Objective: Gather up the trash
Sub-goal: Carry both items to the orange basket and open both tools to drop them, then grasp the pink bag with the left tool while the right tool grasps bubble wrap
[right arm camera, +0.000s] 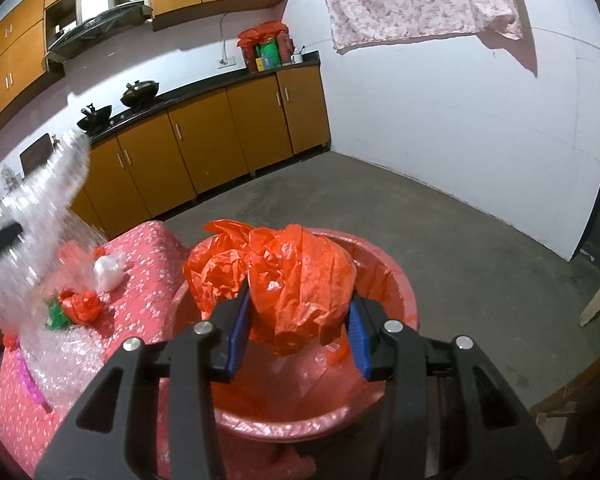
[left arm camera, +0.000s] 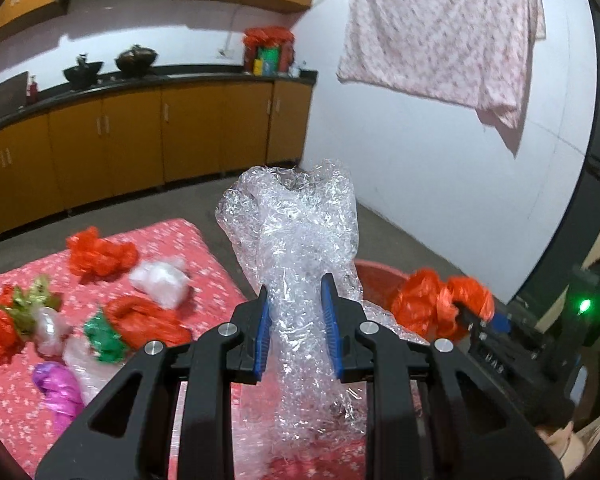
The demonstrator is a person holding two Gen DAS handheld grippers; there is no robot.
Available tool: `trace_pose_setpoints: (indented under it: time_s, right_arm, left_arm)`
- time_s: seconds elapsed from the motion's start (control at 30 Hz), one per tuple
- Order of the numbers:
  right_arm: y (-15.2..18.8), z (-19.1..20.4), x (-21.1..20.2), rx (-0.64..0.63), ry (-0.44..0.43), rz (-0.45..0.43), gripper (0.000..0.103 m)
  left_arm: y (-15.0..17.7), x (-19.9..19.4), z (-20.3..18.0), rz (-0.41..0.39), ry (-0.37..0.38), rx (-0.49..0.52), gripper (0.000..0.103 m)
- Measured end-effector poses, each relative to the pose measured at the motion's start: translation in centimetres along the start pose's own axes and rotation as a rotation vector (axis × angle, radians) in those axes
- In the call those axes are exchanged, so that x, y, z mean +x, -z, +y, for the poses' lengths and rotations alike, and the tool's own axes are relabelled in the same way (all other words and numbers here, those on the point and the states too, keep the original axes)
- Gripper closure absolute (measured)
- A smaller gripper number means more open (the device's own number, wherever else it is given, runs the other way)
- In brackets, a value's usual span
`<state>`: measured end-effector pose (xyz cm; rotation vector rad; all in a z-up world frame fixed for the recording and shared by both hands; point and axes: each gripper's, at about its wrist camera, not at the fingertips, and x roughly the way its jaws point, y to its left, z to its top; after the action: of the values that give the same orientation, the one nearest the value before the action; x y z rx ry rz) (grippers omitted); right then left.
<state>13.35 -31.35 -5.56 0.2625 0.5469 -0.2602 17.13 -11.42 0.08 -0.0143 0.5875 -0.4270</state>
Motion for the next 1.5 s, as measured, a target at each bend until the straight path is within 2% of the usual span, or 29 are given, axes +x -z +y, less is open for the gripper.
trace_pose_setpoints:
  time_s: [0.27,0.5,0.7,0.83,1.0,1.07,1.2,1.5]
  right_arm:
    - [-0.7,-2.2,1.2,0.035,0.043,0.016,0.061]
    - [-1.1,-2.0,2.2,0.030,0.044,0.015,0.061]
    - [-1.1,-2.3,2.3,0.053,0.035,0.003,0.057]
    - [-1.3,-2.5,2.5,0.063,0.020,-0.001,0.053]
    - [-1.4,-2.6,2.8,0.067,0.003,0.007,0.050]
    - [-1.5,-2.7,2.8,0.061,0.003,0.006,0.048]
    - [-1.5,-2.3,2.5,0.036,0.011,-0.007,0.029]
    - [-1.5,0.0,1.2,-0.009,-0.007,-0.025,0.025]
  left_arm:
    - [1.1,4.0,-2.4,0.081,0.028,0.042,0.079]
    - [2.0,6.9,-3.5,0.139,0.035,0.055,0.079]
    - [2.0,8.1,-4.4,0.154,0.044,0.069,0.078]
    - [1.9,8.5,-4.5,0.155,0.033,0.072,0.061]
    - [1.7,8.4,-4.1,0.146,0.026,0.056,0.051]
    - [1.5,8.2,-3.6,0.144,0.013,0.045,0.050]
    - [1.1,6.9,-2.3,0.121,-0.008,0.012,0.048]
    - [0.1,1.3,1.3,0.011,-0.083,-0.035,0.039]
